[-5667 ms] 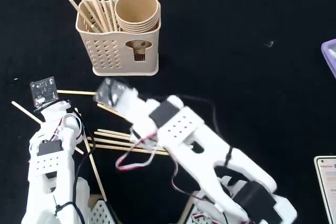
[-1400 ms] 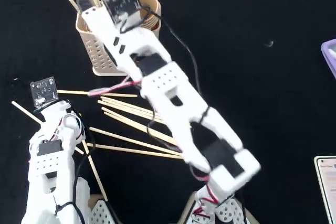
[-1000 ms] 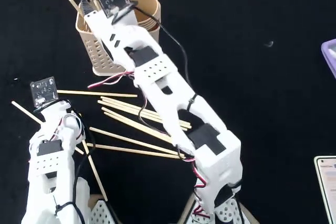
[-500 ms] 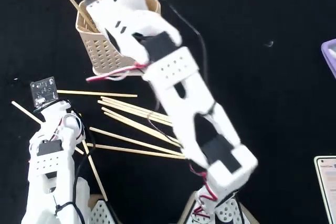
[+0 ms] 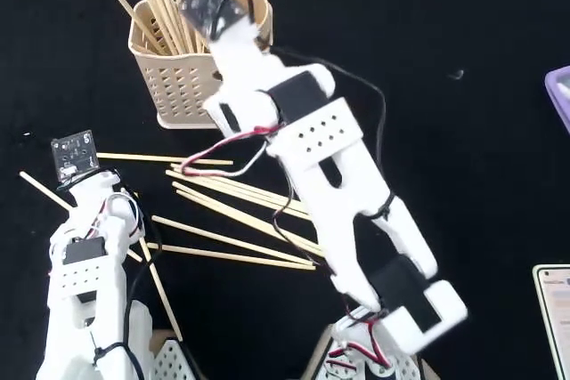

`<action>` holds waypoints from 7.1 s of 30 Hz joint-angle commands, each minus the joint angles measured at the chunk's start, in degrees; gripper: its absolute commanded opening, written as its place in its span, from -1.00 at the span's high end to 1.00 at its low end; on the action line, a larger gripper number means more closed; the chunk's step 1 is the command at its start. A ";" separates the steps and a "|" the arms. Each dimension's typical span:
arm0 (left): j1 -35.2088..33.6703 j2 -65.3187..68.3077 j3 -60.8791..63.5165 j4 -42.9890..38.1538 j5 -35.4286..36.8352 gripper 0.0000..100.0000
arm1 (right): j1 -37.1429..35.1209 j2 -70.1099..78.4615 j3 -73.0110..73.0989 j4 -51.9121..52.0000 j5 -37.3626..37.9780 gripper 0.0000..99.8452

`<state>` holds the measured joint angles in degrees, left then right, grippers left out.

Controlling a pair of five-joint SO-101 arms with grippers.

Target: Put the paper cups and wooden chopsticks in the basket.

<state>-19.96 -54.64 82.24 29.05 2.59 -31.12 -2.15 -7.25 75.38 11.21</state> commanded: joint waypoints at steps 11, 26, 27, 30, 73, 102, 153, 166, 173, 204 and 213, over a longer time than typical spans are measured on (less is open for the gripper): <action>-0.04 -1.14 -5.14 8.26 -2.64 0.79 | -0.35 -27.82 39.60 -11.52 2.11 0.81; -1.71 -0.35 -16.40 31.74 0.00 0.55 | 10.11 -36.09 74.33 -39.21 1.58 0.81; -2.24 -0.35 -15.78 31.74 -0.62 0.55 | 10.81 -36.09 74.77 -39.74 1.58 0.81; -2.33 -0.35 -14.99 31.74 -0.62 0.55 | 11.69 -36.09 75.30 -40.00 1.49 0.81; -9.80 22.15 -31.87 27.08 2.46 0.94 | 9.93 -35.82 76.26 -40.00 1.49 0.81; -22.20 12.40 -50.33 16.35 14.77 0.94 | 9.93 -35.82 76.79 -40.09 1.58 0.81; 15.52 35.43 -66.59 -22.51 5.89 0.94 | 10.02 -35.82 81.27 -47.82 1.49 0.98; 15.60 36.75 -57.89 -22.42 6.33 0.86 | 10.02 -35.82 81.27 -47.82 1.58 0.98; 15.60 36.13 -57.27 -22.15 6.33 0.82 | 10.02 -35.82 81.27 -47.82 1.67 0.98; 15.60 36.04 -57.19 -16.97 6.33 0.67 | 10.02 -35.82 81.19 -47.82 1.85 0.98; 15.60 36.04 -55.43 -16.97 6.24 0.58 | 10.02 -35.82 81.19 -47.82 1.93 0.98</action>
<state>-5.36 -17.54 26.77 11.82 8.66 -20.48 -36.00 73.98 28.88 12.53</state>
